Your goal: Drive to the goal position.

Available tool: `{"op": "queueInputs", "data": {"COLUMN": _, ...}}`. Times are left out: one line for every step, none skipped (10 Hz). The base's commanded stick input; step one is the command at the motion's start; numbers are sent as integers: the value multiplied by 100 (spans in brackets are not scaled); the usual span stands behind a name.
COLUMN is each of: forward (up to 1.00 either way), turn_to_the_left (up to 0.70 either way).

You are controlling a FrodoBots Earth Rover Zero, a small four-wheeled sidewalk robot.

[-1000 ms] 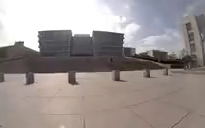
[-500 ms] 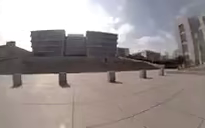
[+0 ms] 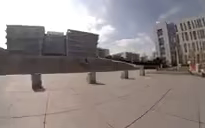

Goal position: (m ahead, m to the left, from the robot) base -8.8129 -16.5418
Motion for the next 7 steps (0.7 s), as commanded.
{"op": "queueInputs", "data": {"forward": 70, "turn_to_the_left": -35}}
{"op": "queueInputs", "data": {"forward": 70, "turn_to_the_left": -35}}
{"op": "queueInputs", "data": {"forward": 70, "turn_to_the_left": -35}}
{"op": "queueInputs", "data": {"forward": 70, "turn_to_the_left": -35}}
{"op": "queueInputs", "data": {"forward": 70, "turn_to_the_left": -35}}
{"op": "queueInputs", "data": {"forward": 70, "turn_to_the_left": -35}}
{"op": "queueInputs", "data": {"forward": 70, "turn_to_the_left": -23}}
